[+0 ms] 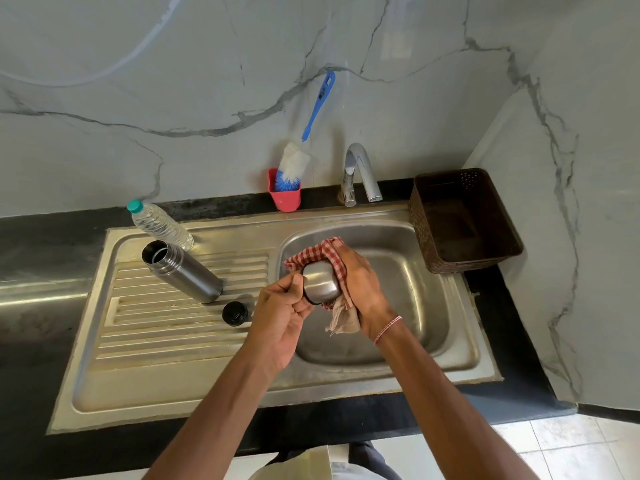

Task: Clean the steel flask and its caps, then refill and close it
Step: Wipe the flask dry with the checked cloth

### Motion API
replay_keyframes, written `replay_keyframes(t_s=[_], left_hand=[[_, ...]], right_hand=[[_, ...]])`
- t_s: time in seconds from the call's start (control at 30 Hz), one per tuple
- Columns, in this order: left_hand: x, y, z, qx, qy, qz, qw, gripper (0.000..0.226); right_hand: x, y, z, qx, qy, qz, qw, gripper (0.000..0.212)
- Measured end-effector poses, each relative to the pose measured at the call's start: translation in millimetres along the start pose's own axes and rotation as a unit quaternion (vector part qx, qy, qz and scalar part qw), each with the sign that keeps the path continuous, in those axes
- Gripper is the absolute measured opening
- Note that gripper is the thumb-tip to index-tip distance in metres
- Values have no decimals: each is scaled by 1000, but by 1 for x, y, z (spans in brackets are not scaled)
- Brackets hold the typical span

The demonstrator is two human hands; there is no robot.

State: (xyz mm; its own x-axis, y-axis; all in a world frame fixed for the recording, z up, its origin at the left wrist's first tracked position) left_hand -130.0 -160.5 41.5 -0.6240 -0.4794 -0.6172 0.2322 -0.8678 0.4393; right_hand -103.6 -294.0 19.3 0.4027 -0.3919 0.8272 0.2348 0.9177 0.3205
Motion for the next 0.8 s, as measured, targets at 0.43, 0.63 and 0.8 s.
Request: replay_keyframes(t_s=[0.43,0.63,0.8], left_hand=[[-5,14,3,9,-9,37,999,23],[-17,6,-1,-13,42,14,999,20],[-15,12,1,-1,100,-78,992,34]], right_hand=[[-23,-14,11,-107,-50,-92,989,49],[-18,-19,35,-55,-228,2,972,37],[-1,-6,42,12,-451,362,816,41]])
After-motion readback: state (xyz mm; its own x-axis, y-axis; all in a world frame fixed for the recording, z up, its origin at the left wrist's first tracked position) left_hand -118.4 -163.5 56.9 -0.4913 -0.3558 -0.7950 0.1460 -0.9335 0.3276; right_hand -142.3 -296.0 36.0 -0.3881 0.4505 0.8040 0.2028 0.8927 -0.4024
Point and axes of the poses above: each hand's wrist, its own z-axis away from the middle knuckle, its own y-axis out of the palm, x = y × z, the point moved 4 cm from there along -z, towards the middle knuckle, and after that the axes turned 6 degrees about -y, right-handed, at the moved point
